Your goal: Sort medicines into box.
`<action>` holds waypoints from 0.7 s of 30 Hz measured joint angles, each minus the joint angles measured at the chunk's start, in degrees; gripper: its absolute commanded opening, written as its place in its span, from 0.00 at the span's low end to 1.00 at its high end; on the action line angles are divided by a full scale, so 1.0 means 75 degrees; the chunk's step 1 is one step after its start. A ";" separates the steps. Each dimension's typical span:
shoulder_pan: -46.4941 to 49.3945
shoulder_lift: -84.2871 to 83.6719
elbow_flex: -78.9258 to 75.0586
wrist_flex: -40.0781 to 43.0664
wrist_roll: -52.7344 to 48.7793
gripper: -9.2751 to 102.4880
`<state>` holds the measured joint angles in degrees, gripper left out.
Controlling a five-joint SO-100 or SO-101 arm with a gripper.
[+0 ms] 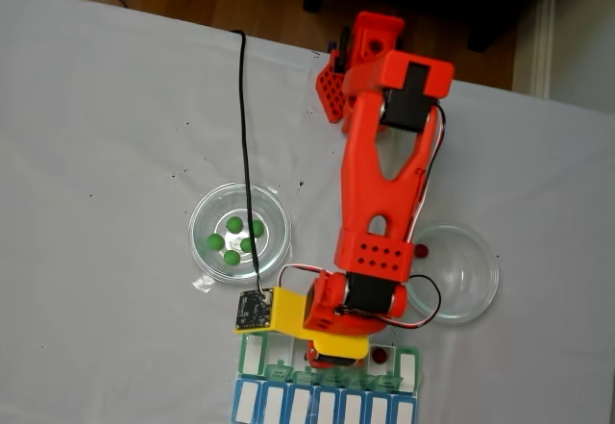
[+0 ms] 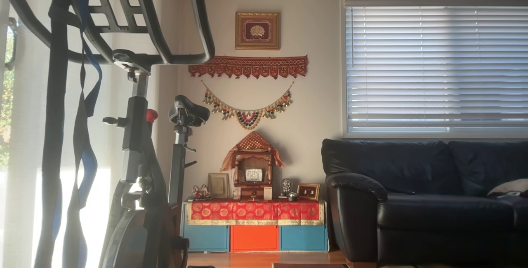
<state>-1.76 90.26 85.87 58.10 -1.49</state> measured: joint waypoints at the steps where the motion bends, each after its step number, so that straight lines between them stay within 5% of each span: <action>1: 0.0000 0.0000 0.0000 -0.0082 0.0000 0.10; 21: 0.0598 0.0035 -0.0984 0.0539 -0.0480 0.10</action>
<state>2.72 90.53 78.49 62.14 -5.10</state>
